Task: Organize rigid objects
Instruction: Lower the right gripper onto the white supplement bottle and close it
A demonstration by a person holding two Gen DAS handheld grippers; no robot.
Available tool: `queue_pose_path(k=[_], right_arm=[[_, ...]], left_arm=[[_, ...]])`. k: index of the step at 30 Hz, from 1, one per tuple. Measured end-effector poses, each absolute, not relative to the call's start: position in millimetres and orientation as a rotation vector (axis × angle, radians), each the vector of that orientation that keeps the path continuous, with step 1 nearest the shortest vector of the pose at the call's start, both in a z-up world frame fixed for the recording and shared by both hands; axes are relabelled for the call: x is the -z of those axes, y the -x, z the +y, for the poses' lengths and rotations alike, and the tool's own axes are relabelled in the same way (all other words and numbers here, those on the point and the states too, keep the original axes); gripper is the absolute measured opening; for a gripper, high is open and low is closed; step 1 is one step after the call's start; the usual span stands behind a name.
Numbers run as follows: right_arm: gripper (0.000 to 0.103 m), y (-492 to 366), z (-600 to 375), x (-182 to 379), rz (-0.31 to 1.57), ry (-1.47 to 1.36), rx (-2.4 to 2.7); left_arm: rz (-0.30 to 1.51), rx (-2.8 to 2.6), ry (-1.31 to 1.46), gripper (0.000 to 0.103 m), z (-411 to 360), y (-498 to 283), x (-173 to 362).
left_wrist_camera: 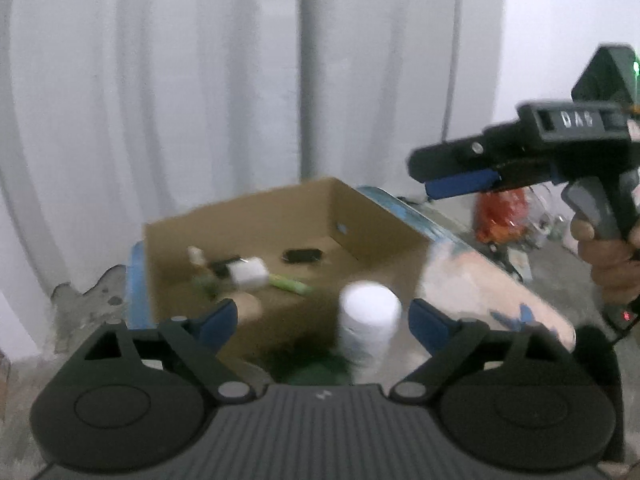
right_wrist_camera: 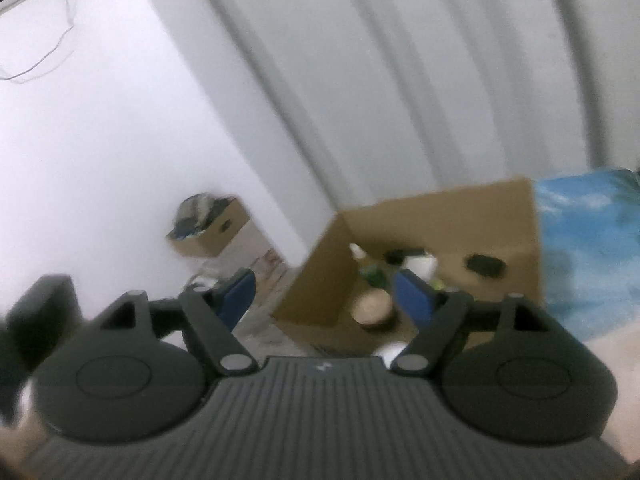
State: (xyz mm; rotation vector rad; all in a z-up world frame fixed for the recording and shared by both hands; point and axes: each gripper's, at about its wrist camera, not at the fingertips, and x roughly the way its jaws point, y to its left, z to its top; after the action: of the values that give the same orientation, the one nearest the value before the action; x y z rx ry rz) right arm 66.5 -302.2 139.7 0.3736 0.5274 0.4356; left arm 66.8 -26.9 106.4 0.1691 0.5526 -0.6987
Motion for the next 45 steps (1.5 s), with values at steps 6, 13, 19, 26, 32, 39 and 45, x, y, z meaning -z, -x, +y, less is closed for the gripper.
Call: queue_pose_path(k=[6,13,19,26,32,39,45], right_arm=[[0.078,-41.5,-298.6,-83.5,0.579,-0.408,-0.31],[0.076,-64.2,-276.4,-59.5,0.626,-0.335,-0.273],[0.069,-75.2,-266.6,-50.9,0.668,-0.268,-0.268],[0.061,-89.0,-257.1,-46.3,0.705,-0.22,-0.277],[0.055,-97.5,-251.0,-45.1,0.712,-0.173,-0.266],[0.052,-99.5,-254.6,-42.0,0.72,-0.179,-0.257],[0.052,-99.0,-252.7,-41.7,0.721,-0.173,-0.257]], left_arm=[[0.558,0.73,-0.243,0.093,-74.6,-60.8,-52.2],[0.538,0.698,-0.238,0.088,-101.2,-78.9,-28.0],[0.578,0.694,-0.201,0.073,-102.5,-95.4,-25.5],[0.604,0.703,-0.187,0.064,-101.0,-104.2,-23.0],[0.606,0.692,-0.179,0.057,-100.7,-105.9,-22.9],[0.608,0.691,-0.171,0.053,-98.7,-101.6,-26.1],[0.617,0.686,-0.162,0.053,-99.0,-99.9,-27.6]])
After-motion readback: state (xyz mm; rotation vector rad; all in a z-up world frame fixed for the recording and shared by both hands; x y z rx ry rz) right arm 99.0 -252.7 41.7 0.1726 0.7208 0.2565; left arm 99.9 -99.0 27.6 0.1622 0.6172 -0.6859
